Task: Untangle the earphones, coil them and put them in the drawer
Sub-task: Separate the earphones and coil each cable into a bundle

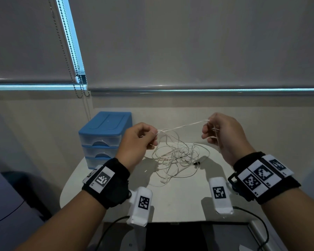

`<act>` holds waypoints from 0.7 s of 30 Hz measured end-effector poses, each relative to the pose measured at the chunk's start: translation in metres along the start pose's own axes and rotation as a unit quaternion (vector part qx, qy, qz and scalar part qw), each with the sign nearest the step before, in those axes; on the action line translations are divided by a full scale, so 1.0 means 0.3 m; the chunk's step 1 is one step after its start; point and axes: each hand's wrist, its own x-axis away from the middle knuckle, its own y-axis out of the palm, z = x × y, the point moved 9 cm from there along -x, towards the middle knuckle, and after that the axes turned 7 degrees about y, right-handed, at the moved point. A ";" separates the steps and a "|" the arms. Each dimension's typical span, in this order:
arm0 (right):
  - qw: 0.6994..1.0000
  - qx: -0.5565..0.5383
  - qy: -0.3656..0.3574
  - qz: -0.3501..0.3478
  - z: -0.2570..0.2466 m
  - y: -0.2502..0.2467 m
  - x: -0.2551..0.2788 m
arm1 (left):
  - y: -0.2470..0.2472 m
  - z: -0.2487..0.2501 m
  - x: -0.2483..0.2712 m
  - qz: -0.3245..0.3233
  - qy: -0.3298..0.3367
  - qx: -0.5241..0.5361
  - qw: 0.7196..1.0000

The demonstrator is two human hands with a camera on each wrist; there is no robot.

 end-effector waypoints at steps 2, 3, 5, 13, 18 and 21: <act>0.999 0.015 0.021 0.024 0.042 -0.019 -0.005 | -0.002 0.006 -0.003 0.003 0.000 0.006 1.000; 0.999 0.027 0.028 0.033 0.058 -0.023 -0.006 | 0.002 0.010 -0.005 0.001 0.002 0.002 1.000; 0.997 0.058 0.048 0.032 0.096 -0.018 -0.004 | 0.004 0.019 -0.008 0.000 0.007 -0.010 1.000; 0.927 0.348 -0.001 -0.141 0.159 0.157 0.067 | 0.008 0.077 -0.027 0.031 0.019 0.043 0.998; 0.955 0.240 -0.091 -0.146 0.020 0.216 0.072 | 0.044 0.137 -0.032 -0.009 0.065 -0.015 0.998; 0.917 0.293 -0.072 -0.261 0.050 0.296 0.080 | 0.066 0.163 -0.043 -0.034 0.079 -0.016 0.996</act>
